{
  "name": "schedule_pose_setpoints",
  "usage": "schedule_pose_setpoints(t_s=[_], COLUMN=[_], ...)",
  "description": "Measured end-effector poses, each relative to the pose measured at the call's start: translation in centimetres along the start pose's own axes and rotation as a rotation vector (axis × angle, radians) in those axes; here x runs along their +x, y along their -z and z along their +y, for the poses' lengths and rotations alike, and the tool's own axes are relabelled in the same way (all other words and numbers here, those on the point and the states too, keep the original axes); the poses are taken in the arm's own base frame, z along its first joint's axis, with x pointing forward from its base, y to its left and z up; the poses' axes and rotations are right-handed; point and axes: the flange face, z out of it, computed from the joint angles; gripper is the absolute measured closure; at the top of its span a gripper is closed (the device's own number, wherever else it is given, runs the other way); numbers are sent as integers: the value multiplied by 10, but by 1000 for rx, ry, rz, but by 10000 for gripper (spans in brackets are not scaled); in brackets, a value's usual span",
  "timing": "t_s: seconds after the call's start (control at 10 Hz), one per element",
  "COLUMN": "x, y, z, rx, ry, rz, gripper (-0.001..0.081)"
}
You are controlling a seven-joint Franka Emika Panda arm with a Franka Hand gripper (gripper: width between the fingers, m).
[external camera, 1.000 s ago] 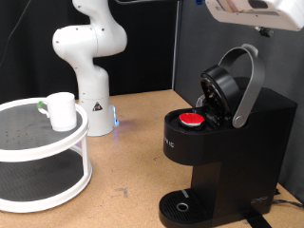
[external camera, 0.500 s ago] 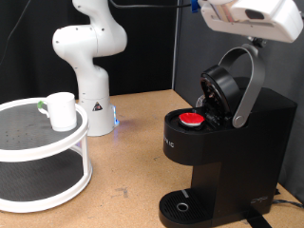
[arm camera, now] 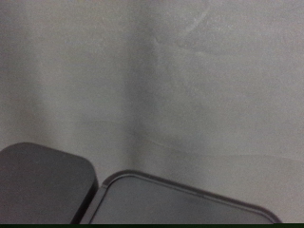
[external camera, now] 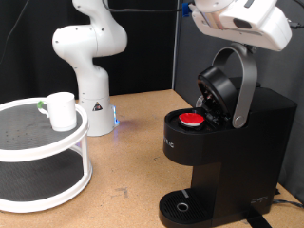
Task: Make a cup of coffee with the keurig machine
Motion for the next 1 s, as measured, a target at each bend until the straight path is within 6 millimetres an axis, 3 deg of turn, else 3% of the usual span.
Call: schedule_pose_setpoints(t_s=[0.6,1.0], x=[-47,-74], y=[36,44], z=[18,31], rx=[84,75], ry=[-13,-55], rz=[-2,-48], gripper=[802,802])
